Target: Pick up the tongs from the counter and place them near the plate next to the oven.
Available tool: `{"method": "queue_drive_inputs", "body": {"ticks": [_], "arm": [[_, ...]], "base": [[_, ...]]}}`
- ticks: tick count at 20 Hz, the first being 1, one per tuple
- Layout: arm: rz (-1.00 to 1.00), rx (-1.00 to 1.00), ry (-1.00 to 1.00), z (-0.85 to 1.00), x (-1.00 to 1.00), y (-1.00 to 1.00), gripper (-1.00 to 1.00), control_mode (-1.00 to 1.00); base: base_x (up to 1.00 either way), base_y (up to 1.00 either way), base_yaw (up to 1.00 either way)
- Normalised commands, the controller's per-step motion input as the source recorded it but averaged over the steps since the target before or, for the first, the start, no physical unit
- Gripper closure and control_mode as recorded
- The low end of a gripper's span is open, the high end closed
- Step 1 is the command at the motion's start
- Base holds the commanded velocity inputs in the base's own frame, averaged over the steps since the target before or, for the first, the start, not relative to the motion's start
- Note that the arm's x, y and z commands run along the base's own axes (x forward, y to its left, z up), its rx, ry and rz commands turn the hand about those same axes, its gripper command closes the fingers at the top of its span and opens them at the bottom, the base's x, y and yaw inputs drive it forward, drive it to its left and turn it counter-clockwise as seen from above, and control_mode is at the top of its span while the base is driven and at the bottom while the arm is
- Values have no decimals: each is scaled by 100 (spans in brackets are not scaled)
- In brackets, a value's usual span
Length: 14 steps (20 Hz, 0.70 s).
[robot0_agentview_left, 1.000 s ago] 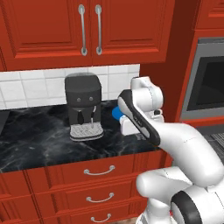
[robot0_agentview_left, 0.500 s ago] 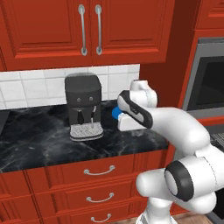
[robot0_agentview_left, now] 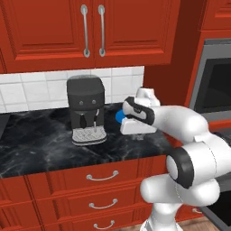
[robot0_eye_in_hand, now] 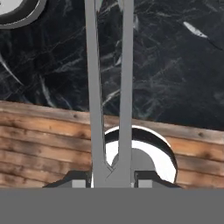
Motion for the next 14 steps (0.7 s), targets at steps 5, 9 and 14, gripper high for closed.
{"method": "queue_drive_inputs", "body": {"ticks": [5, 9, 14], "arm": [[2, 3, 0, -28, 66, 0, 100, -100], [0, 1, 0, -24, 65, 6, 100, -100], [0, 0, 0, -25, 58, 15, 100, -100]], "base": [[0, 0, 0], [0, 0, 0], [0, 0, 0]]}}
